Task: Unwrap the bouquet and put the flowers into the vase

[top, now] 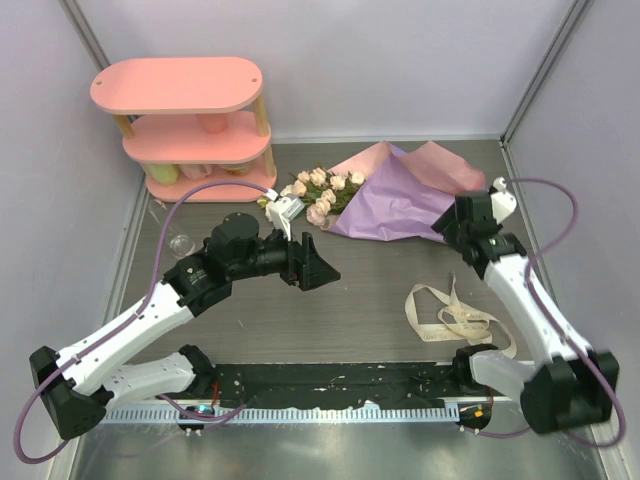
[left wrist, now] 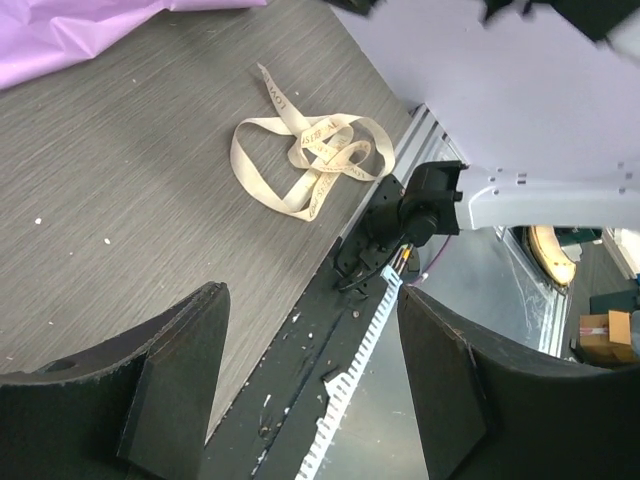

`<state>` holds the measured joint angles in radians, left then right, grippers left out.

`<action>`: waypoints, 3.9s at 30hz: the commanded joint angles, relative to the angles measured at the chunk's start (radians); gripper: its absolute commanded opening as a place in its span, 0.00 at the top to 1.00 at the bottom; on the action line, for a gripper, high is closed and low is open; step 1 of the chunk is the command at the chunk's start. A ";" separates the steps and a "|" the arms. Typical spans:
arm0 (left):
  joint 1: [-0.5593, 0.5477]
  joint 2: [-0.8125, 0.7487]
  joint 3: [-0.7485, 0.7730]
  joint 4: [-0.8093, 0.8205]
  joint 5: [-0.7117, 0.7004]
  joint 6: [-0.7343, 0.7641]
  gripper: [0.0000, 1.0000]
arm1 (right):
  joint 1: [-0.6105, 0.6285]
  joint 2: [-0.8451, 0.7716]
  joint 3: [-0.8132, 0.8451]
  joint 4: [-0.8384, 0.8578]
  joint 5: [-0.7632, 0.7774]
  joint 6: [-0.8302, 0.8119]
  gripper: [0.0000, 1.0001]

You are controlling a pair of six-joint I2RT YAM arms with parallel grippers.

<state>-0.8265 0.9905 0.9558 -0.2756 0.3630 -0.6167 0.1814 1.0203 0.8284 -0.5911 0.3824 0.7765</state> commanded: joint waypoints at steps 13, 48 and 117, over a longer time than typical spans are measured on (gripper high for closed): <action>0.001 0.111 0.119 -0.048 -0.042 0.037 0.28 | -0.359 1.095 0.871 0.455 -0.428 -0.278 0.45; 0.001 -0.142 0.004 0.033 0.062 -0.041 0.27 | -0.278 0.430 0.361 -0.024 -0.695 -0.244 0.51; -0.002 0.030 0.006 0.003 -0.045 0.034 0.26 | -0.232 0.455 0.061 0.585 -0.480 0.119 0.44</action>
<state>-0.8265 1.0599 0.9714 -0.2596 0.3653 -0.6178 -0.0864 1.3823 0.8497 -0.1619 0.1986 0.6987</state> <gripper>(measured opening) 0.740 0.566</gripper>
